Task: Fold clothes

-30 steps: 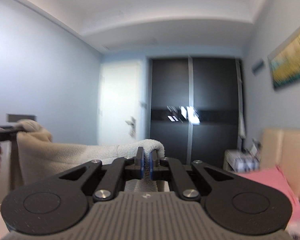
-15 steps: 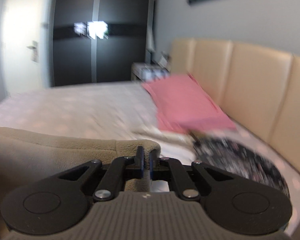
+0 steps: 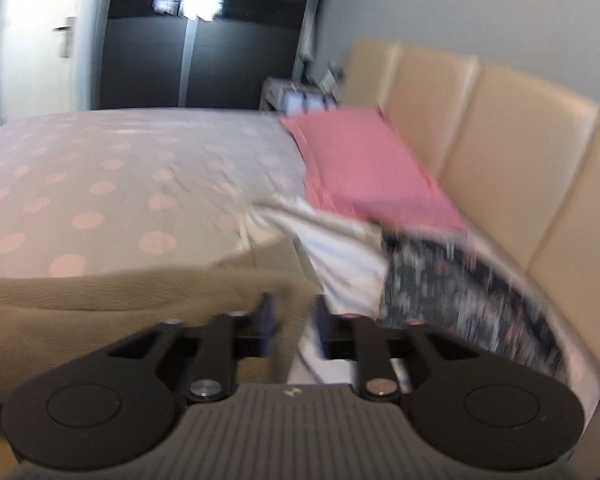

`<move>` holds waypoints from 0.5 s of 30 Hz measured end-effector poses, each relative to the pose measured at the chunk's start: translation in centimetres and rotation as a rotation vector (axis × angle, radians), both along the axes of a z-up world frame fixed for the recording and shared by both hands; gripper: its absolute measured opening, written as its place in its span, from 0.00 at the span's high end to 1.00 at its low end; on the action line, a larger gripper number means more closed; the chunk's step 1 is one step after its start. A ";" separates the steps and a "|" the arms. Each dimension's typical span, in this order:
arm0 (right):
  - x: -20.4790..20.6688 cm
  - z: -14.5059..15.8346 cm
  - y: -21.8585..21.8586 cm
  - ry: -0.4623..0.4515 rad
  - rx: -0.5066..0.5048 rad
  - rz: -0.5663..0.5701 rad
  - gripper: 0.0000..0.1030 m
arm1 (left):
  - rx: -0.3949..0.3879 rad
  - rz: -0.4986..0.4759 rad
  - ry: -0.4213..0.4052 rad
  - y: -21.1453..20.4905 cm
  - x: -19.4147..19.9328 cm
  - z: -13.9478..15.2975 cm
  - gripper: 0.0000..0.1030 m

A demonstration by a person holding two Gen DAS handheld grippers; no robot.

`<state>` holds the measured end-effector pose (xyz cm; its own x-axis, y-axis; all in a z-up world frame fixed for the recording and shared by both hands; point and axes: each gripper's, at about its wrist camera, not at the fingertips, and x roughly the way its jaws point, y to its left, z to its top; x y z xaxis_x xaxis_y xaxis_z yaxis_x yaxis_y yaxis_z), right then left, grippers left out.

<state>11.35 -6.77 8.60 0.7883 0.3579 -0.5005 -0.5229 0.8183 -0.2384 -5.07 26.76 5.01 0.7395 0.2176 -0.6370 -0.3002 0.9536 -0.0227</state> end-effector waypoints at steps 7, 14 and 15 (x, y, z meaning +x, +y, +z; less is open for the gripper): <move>-8.6 3.7 3.2 -0.034 -0.039 0.434 0.39 | -0.030 0.069 -0.005 0.1 -4.0 1.0 0.26; -13.4 1.5 10.2 -0.085 -0.189 0.715 0.35 | -0.029 0.172 0.038 2.7 -7.6 1.2 0.26; -13.8 1.2 11.2 -0.083 -0.206 0.747 0.35 | -0.026 0.186 0.052 3.4 -8.0 1.2 0.26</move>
